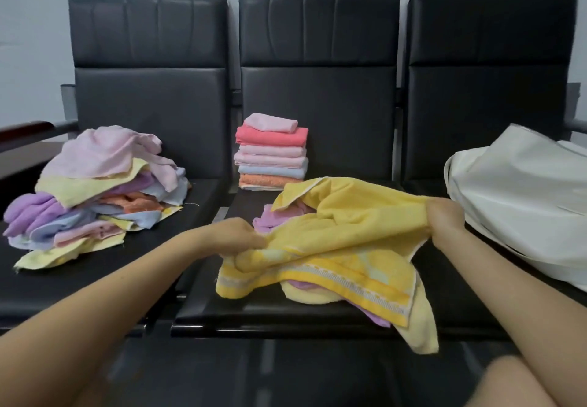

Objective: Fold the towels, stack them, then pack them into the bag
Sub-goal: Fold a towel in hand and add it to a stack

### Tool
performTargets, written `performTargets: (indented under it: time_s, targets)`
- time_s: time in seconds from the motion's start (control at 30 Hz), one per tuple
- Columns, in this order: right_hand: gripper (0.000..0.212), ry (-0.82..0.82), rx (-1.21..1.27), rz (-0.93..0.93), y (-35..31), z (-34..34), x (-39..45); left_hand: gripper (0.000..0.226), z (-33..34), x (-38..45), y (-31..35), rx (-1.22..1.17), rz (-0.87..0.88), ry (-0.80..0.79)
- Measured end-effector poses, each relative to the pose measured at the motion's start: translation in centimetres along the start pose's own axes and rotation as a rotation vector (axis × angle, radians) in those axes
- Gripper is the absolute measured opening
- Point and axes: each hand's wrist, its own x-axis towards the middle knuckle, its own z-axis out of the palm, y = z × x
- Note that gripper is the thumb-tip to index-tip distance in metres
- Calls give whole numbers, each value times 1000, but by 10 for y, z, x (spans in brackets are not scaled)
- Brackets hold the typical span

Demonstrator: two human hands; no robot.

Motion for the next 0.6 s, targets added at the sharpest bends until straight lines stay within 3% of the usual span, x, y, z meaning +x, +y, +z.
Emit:
performTargets:
  time_s: [0.1,0.2,0.4,0.5,0.6]
  targets:
    - [28,-141,-434,-174,12,2,-4,21,9,9,-1,58,60,11]
    - [39,-271,-599,-245,16,15,-5,19,13,23,5,-131,126,137]
    - [46,-260,-264,-463,-23,64,-15,26,19,62,32,-334,167,264]
    - [32,-405,-218,-533,-38,96,-17,32,26,79,40,-273,150,210]
    - [42,-597,-284,-473,-39,123,-15,34,37,95,40,-178,103,208]
